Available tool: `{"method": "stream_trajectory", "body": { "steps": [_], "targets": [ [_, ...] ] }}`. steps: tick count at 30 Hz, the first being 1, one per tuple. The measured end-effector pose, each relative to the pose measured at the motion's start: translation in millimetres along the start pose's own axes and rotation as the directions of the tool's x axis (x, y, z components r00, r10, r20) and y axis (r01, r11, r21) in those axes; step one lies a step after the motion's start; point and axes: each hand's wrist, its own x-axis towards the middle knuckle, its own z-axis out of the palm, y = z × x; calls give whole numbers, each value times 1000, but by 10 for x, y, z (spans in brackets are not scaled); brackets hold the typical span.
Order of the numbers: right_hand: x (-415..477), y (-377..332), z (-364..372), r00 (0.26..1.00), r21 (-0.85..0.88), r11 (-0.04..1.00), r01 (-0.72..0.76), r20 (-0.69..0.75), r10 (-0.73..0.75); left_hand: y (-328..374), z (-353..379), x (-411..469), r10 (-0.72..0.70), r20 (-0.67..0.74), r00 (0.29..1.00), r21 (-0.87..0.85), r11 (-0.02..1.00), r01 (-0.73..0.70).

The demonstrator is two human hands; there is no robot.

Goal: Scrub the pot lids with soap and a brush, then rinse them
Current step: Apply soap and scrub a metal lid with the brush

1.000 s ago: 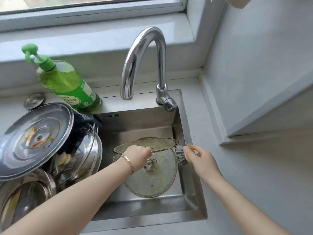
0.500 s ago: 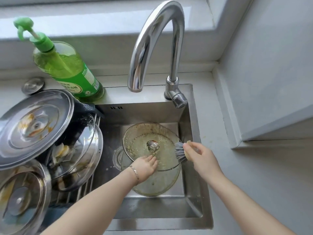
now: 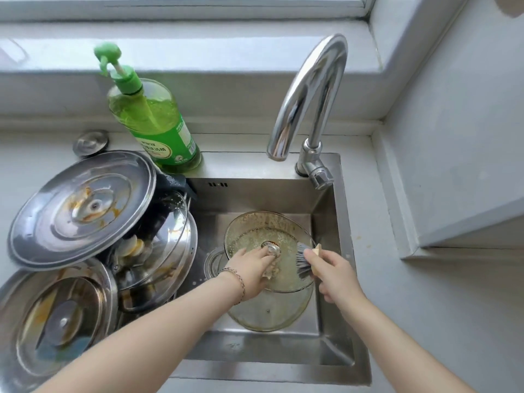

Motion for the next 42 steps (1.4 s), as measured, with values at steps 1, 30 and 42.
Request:
{"method": "stream_trajectory", "body": {
  "steps": [1, 30, 42],
  "targets": [
    [-42, -106, 43, 1000, 13, 1000, -3, 12, 3, -72, -154, -118, -13, -66, 998, -19, 1000, 12],
    [80, -2753, 2345, 968, 360, 926, -111, 249, 19, -2515, -2994, -329, -6, -386, 922, -314, 941, -126],
    [161, -2743, 2442, 968, 349, 931, -111, 249, 22, -2608, -2976, -273, 76, -308, 948, -337, 923, -184]
  ]
}}
